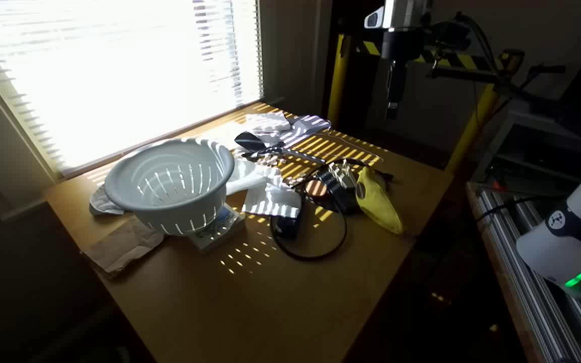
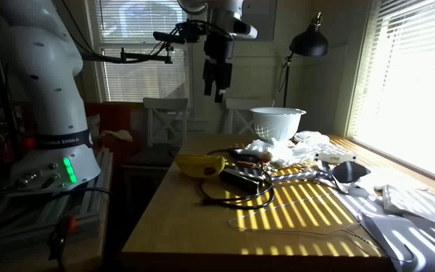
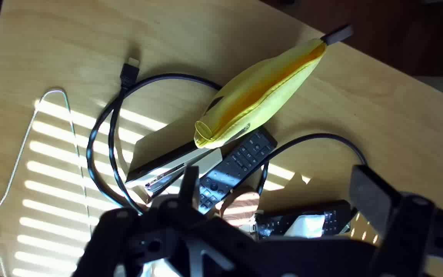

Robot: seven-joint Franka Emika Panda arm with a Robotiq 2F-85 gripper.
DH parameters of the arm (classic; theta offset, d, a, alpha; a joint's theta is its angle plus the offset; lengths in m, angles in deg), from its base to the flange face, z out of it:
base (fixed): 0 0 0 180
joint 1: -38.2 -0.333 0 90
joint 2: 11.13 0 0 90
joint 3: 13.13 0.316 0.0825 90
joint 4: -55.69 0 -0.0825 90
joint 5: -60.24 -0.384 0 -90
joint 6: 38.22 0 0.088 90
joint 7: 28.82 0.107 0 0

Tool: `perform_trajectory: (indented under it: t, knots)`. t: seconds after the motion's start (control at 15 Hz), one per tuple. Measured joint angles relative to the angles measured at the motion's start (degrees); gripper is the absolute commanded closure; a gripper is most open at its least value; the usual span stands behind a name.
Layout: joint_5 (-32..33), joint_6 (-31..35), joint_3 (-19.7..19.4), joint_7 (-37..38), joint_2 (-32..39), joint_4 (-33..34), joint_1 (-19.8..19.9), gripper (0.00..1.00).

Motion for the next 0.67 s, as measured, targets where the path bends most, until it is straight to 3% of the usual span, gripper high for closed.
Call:
perform_trajectory:
  t: [0.27,0.67]
  knots:
    - [-2.4,0.4,0.4,3.2,0.3,0.3,0.1,0.0]
    - [-10.9,6.6,5.5,20.5,6.1,8.1,-0.3,0.0]
